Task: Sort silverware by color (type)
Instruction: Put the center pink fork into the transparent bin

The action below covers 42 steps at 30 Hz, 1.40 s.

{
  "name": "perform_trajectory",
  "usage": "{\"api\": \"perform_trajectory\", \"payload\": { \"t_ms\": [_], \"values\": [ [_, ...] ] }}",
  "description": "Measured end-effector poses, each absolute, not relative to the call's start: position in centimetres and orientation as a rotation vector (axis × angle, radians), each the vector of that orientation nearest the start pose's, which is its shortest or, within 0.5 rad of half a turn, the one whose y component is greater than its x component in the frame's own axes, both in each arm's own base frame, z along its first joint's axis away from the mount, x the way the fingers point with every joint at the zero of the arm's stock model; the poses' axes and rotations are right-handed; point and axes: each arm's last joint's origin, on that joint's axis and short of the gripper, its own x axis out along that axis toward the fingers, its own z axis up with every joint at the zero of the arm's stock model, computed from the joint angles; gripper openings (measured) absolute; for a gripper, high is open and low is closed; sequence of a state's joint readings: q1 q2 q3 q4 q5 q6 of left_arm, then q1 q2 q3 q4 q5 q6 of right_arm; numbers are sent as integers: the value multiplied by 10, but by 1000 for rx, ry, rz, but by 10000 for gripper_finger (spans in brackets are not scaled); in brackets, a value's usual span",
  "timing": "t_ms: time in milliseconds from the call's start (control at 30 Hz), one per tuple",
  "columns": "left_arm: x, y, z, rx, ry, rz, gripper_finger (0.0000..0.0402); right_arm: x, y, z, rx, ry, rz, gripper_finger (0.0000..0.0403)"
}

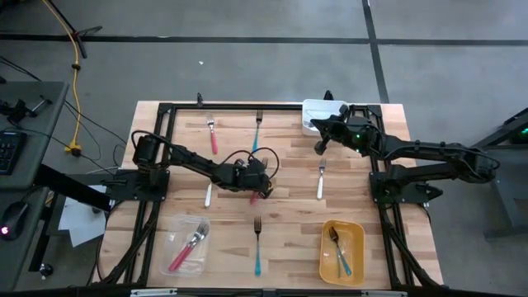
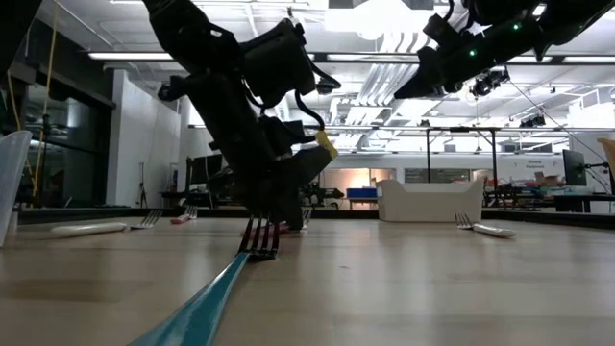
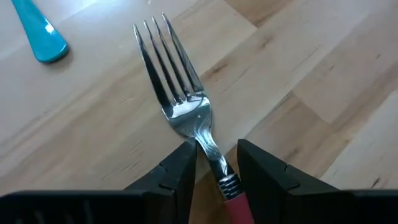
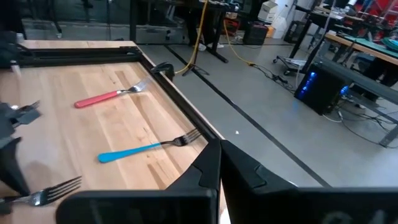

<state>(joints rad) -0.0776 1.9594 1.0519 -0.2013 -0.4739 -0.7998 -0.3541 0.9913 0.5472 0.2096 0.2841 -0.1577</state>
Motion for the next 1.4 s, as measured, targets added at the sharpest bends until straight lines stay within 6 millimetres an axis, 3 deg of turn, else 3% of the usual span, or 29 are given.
{"api": "perform_trajectory", "payload": {
  "t_ms": [333,467,633,800,1100,1400],
  "values": [
    [353,-14,110,-306,992,648,18,201,-77,251,-151,287,-590,2],
    [349,-14,115,-298,1028,610,17,201,-77,251,-153,288,-590,2],
    [338,-22,135,-319,1063,546,16,201,-77,251,-154,290,-590,2],
    [322,-32,172,-368,1049,503,4,201,-77,251,-158,291,-589,2],
    [273,-72,236,-547,976,469,2,201,-77,251,-169,295,-588,2],
    [225,-125,263,-668,978,344,1,201,-77,251,-169,295,-587,2]
  ]
}}
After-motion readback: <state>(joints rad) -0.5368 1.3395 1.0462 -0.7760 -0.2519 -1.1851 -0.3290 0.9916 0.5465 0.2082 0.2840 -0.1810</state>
